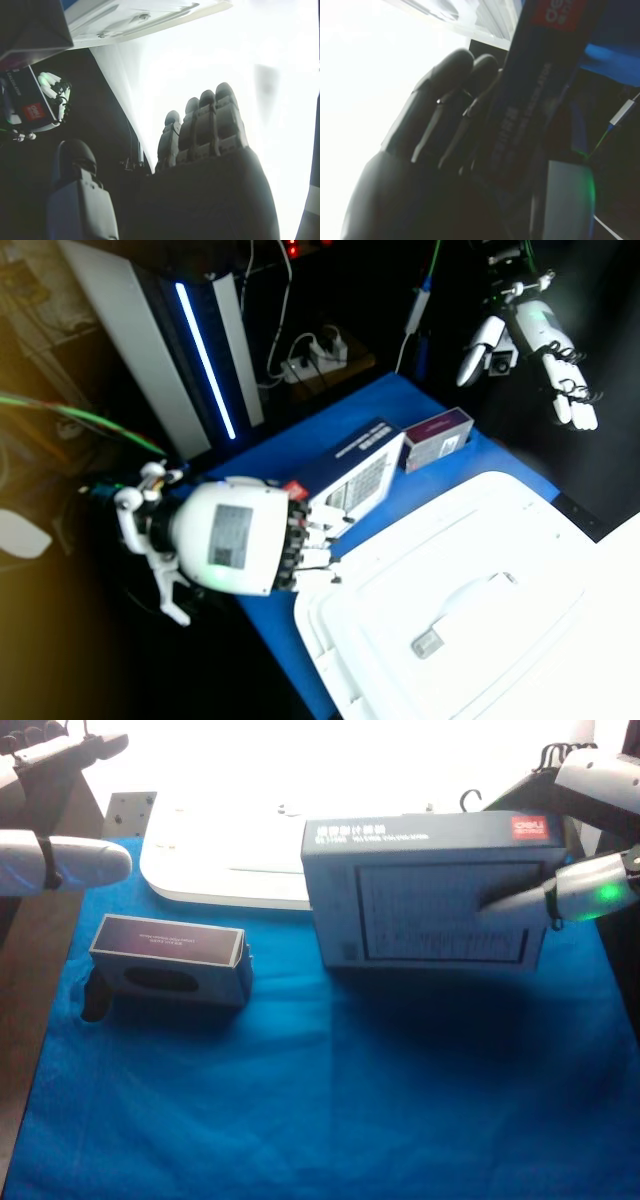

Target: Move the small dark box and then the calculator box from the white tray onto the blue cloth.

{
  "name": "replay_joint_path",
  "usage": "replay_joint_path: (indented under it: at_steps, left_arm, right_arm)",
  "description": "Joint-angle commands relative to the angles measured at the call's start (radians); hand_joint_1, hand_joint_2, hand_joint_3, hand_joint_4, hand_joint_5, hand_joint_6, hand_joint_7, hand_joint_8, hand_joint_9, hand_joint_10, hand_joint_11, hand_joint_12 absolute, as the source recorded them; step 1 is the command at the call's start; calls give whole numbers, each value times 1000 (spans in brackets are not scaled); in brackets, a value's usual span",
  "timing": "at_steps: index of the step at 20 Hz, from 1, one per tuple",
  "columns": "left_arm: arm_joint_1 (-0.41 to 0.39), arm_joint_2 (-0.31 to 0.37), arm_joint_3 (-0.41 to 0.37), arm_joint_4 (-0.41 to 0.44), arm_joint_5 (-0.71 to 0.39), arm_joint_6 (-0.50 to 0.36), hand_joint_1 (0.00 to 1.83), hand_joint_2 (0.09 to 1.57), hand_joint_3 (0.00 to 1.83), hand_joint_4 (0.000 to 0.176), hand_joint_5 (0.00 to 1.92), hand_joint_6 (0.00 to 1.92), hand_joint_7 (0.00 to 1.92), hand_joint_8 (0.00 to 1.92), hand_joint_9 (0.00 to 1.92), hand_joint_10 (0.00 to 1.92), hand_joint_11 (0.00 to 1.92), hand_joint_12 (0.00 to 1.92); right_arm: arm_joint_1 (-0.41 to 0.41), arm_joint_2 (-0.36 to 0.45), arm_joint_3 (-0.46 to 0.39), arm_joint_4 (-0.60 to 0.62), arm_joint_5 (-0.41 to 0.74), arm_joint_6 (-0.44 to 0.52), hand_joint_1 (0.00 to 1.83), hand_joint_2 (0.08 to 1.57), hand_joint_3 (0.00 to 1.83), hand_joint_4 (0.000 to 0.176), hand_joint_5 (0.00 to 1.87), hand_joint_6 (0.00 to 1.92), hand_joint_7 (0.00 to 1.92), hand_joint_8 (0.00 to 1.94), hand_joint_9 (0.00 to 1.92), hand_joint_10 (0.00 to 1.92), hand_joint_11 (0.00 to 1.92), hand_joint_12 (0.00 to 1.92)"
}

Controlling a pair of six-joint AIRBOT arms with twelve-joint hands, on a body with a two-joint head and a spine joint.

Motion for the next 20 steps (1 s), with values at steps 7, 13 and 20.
replay_joint_path:
  at_steps: [7, 13, 20]
  left_arm:
    - [-3, 0, -3, -34, -110, -2, 320, 927, 0, 156, 0, 0, 21, 3, 0, 0, 0, 0]
    - [-1, 0, -3, -35, -108, -2, 291, 934, 0, 173, 0, 0, 24, 2, 0, 0, 0, 0]
    - [0, 2, -5, -33, -133, -2, 282, 911, 0, 161, 0, 0, 30, 0, 14, 1, 27, 20]
  right_arm:
    - [9, 25, -29, 35, 136, 0, 707, 872, 1, 0, 275, 0, 354, 0, 448, 1, 181, 823]
    - [10, 31, -46, 35, 167, -12, 646, 710, 0, 174, 0, 0, 0, 0, 1, 0, 0, 343]
    - [68, 61, -71, 35, 211, -78, 695, 697, 12, 176, 0, 0, 0, 0, 0, 0, 52, 24]
